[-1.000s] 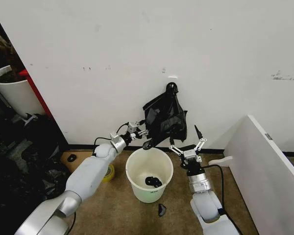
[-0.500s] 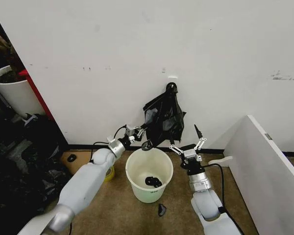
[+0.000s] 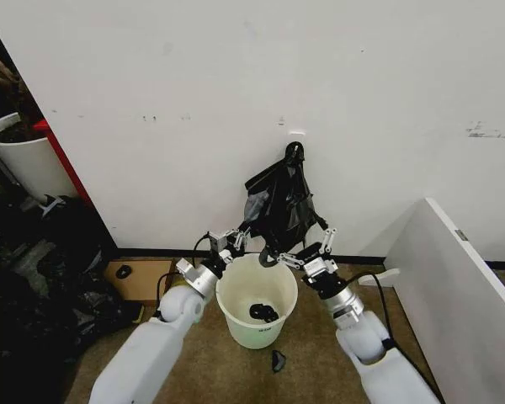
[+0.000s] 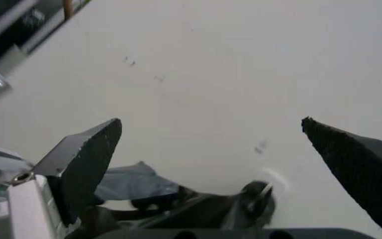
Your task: Place the garbage bag over the trash bin.
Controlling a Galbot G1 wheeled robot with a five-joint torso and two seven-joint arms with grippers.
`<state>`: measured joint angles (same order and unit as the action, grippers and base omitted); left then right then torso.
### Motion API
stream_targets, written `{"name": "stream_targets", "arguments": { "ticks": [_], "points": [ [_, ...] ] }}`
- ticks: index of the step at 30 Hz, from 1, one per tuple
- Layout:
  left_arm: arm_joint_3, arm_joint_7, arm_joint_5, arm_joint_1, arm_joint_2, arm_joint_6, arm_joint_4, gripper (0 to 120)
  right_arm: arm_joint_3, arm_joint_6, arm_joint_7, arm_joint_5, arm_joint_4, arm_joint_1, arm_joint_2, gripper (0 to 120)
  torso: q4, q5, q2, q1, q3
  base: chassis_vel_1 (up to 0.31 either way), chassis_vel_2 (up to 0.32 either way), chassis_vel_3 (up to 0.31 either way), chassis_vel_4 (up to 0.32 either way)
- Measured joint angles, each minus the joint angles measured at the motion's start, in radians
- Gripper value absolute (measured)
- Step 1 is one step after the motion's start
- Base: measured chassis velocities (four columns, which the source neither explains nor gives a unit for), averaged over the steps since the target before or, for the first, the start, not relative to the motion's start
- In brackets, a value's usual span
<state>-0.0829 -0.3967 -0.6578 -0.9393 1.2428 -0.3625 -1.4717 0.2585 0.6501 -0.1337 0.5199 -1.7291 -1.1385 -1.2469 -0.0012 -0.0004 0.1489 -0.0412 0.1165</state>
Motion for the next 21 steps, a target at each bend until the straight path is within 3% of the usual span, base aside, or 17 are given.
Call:
{"name": "stream_targets", "arguments": {
  "ticks": [5, 9, 21],
  "points": [
    [0.005, 0.005, 0.012, -0.004, 0.003, -0.003, -0.012, 0, 0.026, -0.027, -0.057, 0.253, 0.016, 0.050, 0.004, 100, 0.0000, 0.0001, 0.000, 0.000, 0.000, 0.000, 0.000, 0.000, 0.000],
    [0.006, 0.009, 0.019, -0.004, 0.002, -0.002, -0.015, 0, 0.069, -0.025, -0.017, 0.434, 0.011, 0.071, 0.012, 100, 0.0000, 0.0000, 0.000, 0.000, 0.000, 0.000, 0.000, 0.000, 0.000],
    [0.006, 0.021, 0.029, -0.001, 0.000, 0.004, -0.025, 0, 0.189, 0.011, 0.260, 0.536, -0.016, 0.062, 0.021, 100, -0.0001, 0.0001, 0.000, 0.000, 0.000, 0.000, 0.000, 0.000, 0.000]
  ]
}}
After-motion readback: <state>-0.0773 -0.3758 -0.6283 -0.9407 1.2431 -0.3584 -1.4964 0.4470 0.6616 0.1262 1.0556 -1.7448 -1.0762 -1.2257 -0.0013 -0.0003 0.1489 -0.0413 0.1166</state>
